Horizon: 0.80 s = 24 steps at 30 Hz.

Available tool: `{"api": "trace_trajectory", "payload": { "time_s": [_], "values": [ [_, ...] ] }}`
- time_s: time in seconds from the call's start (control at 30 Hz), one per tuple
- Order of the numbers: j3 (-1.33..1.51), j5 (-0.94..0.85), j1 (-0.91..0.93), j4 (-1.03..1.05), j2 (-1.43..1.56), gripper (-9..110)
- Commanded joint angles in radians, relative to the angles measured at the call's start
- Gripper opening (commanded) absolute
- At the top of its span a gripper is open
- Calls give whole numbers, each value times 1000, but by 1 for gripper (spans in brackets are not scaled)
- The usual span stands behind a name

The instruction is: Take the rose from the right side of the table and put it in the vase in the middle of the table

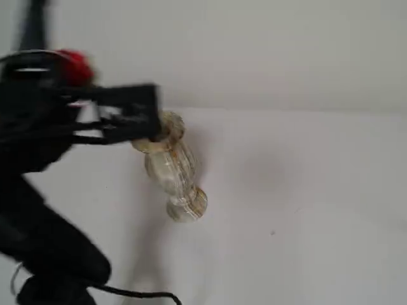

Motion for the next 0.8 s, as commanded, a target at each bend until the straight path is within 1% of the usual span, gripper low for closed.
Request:
{"api": "trace_trajectory", "payload": {
  "time_s": [0.0, 0.1, 0.2, 0.3, 0.4, 0.6, 0.77],
  "values": [
    [0, 3, -25, 26, 15, 62],
    [0, 60, -23, 23, -20, 62],
    [0, 100, 43, 21, -83, 62],
    [0, 132, 94, 21, -183, 62],
    [0, 166, 95, 25, -299, 63],
    [-20, 176, 78, 26, -471, 66],
    [-35, 141, 51, 25, -476, 66]
  ]
}}
